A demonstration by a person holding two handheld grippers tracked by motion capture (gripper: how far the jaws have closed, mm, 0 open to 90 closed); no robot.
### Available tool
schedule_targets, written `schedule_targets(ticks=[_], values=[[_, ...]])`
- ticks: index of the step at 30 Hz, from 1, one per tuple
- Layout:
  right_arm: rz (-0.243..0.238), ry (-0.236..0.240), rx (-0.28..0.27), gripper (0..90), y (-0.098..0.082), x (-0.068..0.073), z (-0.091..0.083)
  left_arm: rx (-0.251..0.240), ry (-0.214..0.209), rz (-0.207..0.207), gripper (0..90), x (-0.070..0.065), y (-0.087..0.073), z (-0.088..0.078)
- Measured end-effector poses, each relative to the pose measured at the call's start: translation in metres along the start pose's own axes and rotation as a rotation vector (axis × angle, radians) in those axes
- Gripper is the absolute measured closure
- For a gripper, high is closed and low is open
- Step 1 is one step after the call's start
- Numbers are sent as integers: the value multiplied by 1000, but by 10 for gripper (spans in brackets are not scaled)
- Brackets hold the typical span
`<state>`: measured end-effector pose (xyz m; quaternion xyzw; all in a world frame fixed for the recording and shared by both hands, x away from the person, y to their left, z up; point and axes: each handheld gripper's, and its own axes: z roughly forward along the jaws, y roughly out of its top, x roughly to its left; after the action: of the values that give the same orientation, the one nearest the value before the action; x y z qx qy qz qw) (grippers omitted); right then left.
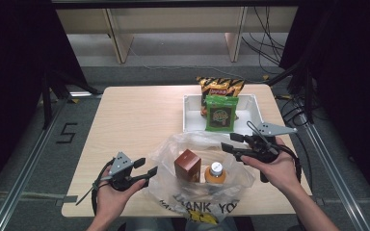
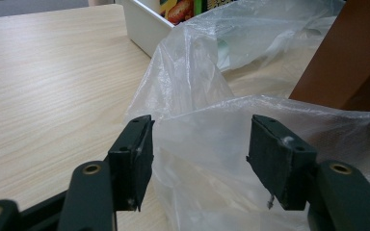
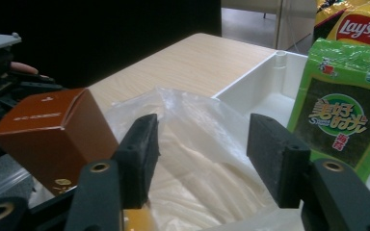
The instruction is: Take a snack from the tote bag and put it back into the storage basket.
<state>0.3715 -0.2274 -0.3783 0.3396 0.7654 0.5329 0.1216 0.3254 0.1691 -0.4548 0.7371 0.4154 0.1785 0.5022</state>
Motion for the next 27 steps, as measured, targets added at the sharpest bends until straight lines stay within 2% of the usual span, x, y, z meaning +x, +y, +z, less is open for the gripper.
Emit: schedule_targets(ticks=[3, 4, 5, 6, 7, 9, 10, 11, 12, 15, 16, 17, 18, 19, 20, 22, 23, 24, 25, 26, 27], values=[[9, 5, 16, 411, -3, 6, -2, -4, -6, 9, 412, 2, 0, 0], [-13, 14, 6, 405, -5, 5, 0, -3, -5, 9, 412, 2, 0, 0], [0, 6, 14, 401, -6, 8, -1, -4, -6, 9, 412, 2, 0, 0], [-18, 13, 13, 395, -7, 8, -1, -3, -5, 7, 412, 2, 0, 0], [-5, 11, 9, 391, -8, 9, 0, -2, -5, 9, 412, 2, 0, 0], [-22, 22, 12, 380, -10, 12, 1, -1, -5, 9, 412, 2, 0, 0], [-10, 17, 29, 375, -11, 13, 1, -3, -5, 9, 412, 2, 0, 0], [-31, 12, 28, 373, -12, 13, 1, -3, -5, 8, 412, 2, 0, 0], [-5, 8, 28, 372, -13, 15, 1, -3, -5, 8, 412, 2, 0, 1], [-27, 29, 36, 365, -14, 17, 0, 0, 2, 10, 412, 1, 0, 0], [-12, 29, 30, 362, -15, 19, 0, -1, 0, 10, 412, 1, 0, 1], [-24, 33, 29, 359, -15, 20, 0, -3, -2, 9, 412, 1, 0, 1], [-13, 32, 33, 353, -15, 22, -1, -3, -4, 8, 412, 1, 0, 0], [-40, 34, 32, 347, -15, 21, 0, -5, -5, 7, 412, 1, 0, 0], [-23, 37, 33, 344, -15, 24, 0, -5, -5, 3, 412, 1, -1, 0], [-29, 30, 36, 338, -15, 27, 0, 0, 0, 14, 412, 0, 0, -1], [-54, 43, 38, 337, -15, 26, 1, -1, 0, 15, 412, 0, 0, -1], [-33, 43, 47, 336, -15, 29, 1, -5, 0, 10, 412, 0, 0, -2], [-61, 26, 21, 334, -16, 28, 3, -9, -3, 9, 412, 0, 0, -2], [-51, 50, 39, 332, -16, 30, 2, -9, -2, -2, 412, 0, -1, -2], [-50, 48, 40, 331, -16, 31, 3, -8, 2, 7, 412, 1, -1, -2]])
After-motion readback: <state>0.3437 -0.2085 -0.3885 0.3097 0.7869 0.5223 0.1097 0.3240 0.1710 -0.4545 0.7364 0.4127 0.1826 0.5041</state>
